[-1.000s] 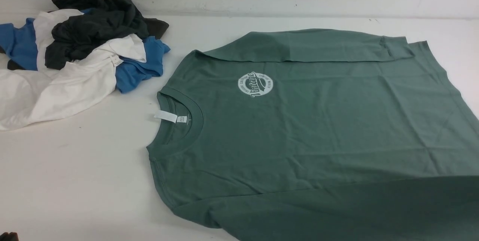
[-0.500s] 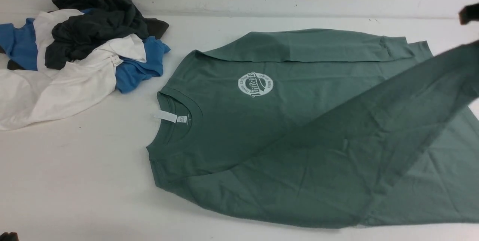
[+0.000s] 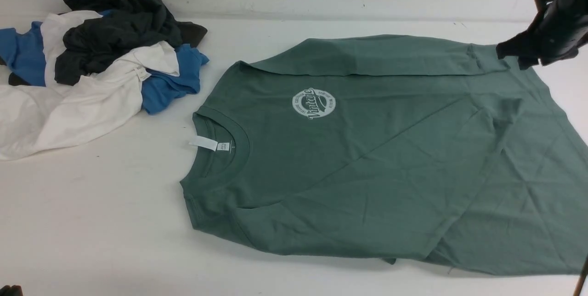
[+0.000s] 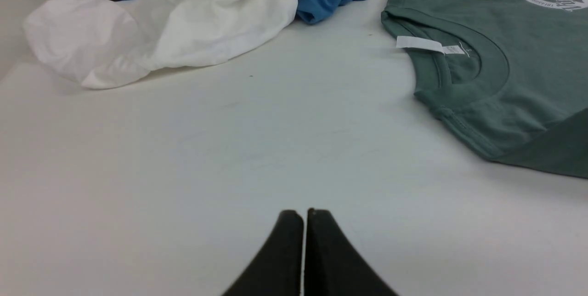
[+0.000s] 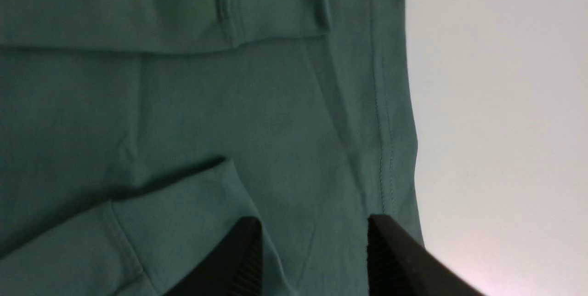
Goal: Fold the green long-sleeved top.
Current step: Drag the cuff with your right arm and place it in the center of the right edge of the fabric, then hold the cuff with your right arm as far away from the cuff
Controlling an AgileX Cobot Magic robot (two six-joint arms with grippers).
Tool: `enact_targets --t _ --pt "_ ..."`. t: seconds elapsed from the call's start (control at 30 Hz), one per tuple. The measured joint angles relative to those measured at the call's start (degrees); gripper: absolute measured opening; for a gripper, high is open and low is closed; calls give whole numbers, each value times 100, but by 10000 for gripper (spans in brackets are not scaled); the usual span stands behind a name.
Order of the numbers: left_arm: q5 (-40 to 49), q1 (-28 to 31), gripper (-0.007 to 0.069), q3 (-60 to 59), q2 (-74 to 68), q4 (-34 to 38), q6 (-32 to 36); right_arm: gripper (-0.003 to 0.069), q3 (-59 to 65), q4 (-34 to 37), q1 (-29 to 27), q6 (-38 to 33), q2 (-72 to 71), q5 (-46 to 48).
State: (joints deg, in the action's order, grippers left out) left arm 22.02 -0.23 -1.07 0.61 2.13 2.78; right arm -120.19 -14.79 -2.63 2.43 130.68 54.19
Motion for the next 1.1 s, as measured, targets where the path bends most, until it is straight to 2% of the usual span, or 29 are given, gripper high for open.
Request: enact_targets --t 0.1,0.17,0.23,0.27,0.43,0.8,1.1 --pt "0 0 -1 0 0 0 0 416 -304 77 -26 356 62 -234" --pt "0 0 -1 0 0 0 0 432 -636 400 -83 455 168 -422" --pt "0 0 -1 0 0 0 0 433 -830 608 -125 455 271 -504" --pt "0 0 -1 0 0 0 0 433 -1176 1052 -211 442 457 -572" --pt "0 0 -1 0 0 0 0 425 -1778 2157 -457 37 1245 -852" --pt "0 0 -1 0 0 0 0 422 -1865 2774 -796 -134 2310 -2493" --pt "0 0 -1 0 0 0 0 405 -1942 2945 -747 -413 2732 -2978"
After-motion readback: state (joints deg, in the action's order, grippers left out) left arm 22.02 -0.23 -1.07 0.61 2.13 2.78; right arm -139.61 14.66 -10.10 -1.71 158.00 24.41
